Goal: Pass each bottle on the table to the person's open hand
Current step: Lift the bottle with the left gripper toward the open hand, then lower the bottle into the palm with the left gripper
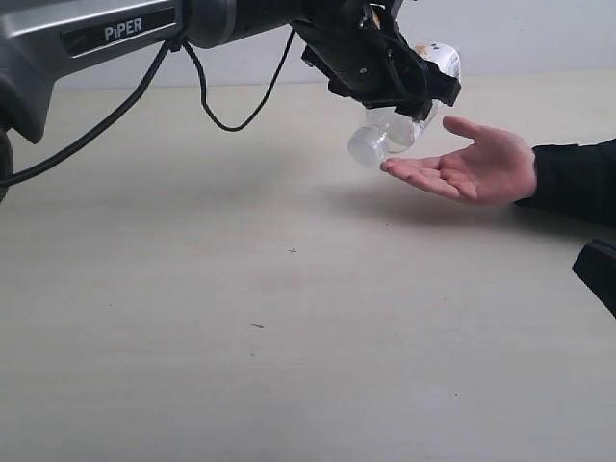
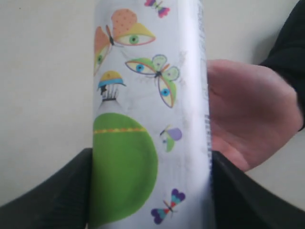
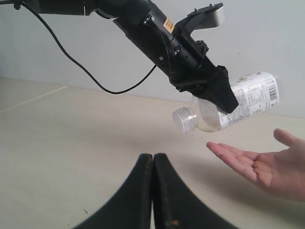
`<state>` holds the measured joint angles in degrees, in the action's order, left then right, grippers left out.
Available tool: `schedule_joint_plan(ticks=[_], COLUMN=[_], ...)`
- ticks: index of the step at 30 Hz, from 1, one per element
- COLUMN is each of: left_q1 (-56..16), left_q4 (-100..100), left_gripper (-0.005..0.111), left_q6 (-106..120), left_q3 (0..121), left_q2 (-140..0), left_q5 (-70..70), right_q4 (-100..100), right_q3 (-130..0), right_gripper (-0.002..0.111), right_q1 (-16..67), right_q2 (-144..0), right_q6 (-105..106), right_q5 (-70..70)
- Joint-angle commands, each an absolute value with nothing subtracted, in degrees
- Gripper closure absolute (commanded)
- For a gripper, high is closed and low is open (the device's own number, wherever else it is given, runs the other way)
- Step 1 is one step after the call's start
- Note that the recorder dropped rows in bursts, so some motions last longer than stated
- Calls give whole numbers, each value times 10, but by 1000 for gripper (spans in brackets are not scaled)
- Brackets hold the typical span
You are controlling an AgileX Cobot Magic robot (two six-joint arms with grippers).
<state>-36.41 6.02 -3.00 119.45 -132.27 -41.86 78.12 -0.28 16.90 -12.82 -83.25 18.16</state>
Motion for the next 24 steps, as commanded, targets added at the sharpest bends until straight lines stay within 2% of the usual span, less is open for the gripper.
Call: schedule_joint_plan(ticks=[1,12,24], left_q1=[-384,-425,-452], left_q4=[65,54,50], left_gripper=[107,107,107], left_q6=[-107,-233,-336], left_q3=[1191,1161,1095], left_q2=[-1314,-1315,-1315], left_q5=[-411,-392,-243], right_q4=[784,784,784], right_q3=[0,0,0], right_gripper=[108,108,108], right_q1=[167,167,167], right_q2=[-127,-127,-127], right_q6=[-832,-832,-832], right_q5=[185,185,185])
